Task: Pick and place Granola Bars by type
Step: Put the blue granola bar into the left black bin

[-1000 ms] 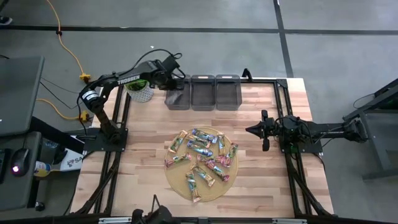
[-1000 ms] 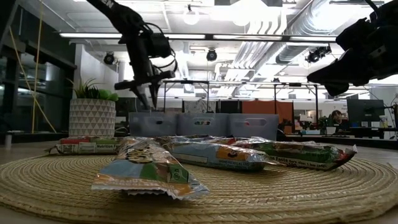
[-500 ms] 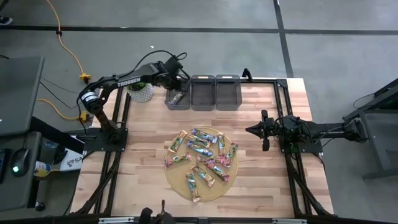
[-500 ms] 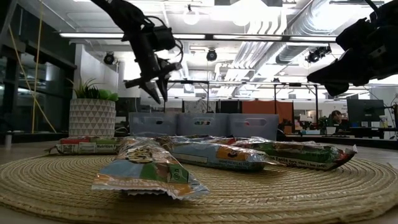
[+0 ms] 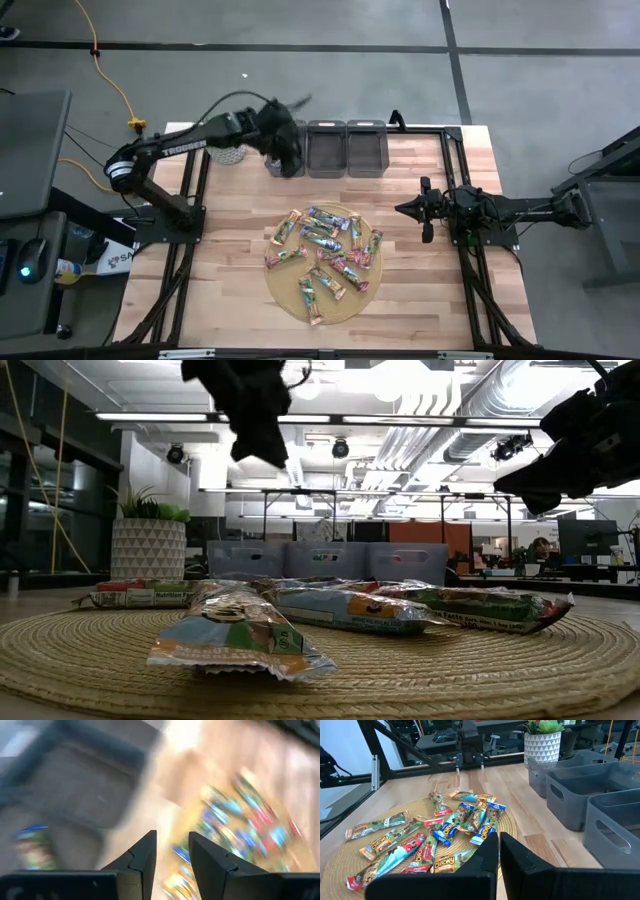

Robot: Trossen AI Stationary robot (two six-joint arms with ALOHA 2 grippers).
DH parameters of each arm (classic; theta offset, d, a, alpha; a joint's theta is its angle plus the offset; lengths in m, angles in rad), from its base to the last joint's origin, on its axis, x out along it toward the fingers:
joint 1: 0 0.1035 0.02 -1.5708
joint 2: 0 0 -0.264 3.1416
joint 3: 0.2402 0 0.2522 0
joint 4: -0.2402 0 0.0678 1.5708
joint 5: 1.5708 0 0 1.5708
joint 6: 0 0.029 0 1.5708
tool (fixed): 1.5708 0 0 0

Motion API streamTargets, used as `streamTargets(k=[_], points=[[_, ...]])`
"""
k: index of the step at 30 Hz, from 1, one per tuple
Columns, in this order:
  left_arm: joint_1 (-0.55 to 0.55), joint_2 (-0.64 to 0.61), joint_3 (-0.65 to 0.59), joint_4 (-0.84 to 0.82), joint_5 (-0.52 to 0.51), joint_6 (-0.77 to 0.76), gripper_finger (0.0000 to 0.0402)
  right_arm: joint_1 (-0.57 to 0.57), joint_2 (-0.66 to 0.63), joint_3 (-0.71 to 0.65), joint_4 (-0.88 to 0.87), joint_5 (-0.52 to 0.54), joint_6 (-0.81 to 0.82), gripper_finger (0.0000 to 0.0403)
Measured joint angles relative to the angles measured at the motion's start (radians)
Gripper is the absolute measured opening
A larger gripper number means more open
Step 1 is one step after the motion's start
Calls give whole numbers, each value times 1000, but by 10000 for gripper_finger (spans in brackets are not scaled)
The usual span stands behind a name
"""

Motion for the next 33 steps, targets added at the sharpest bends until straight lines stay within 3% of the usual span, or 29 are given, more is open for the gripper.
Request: streamTargets(k=[3, 8, 16, 22, 33], points=[[-131, 0, 0, -42, -19, 64, 111, 0, 0, 0, 0, 0, 0, 0], [-334, 9, -22, -29, -148, 125, 111, 0, 0, 0, 0, 0, 0, 0], [-542, 8, -157, 80, -297, 121, 111, 0, 0, 0, 0, 0, 0, 0], [-605, 9, -290, 187, -303, 139, 122, 0, 0, 0, 0, 0, 0, 0], [-604, 34, -362, 340, -343, 284, 245, 0, 0, 0, 0, 0, 0, 0]])
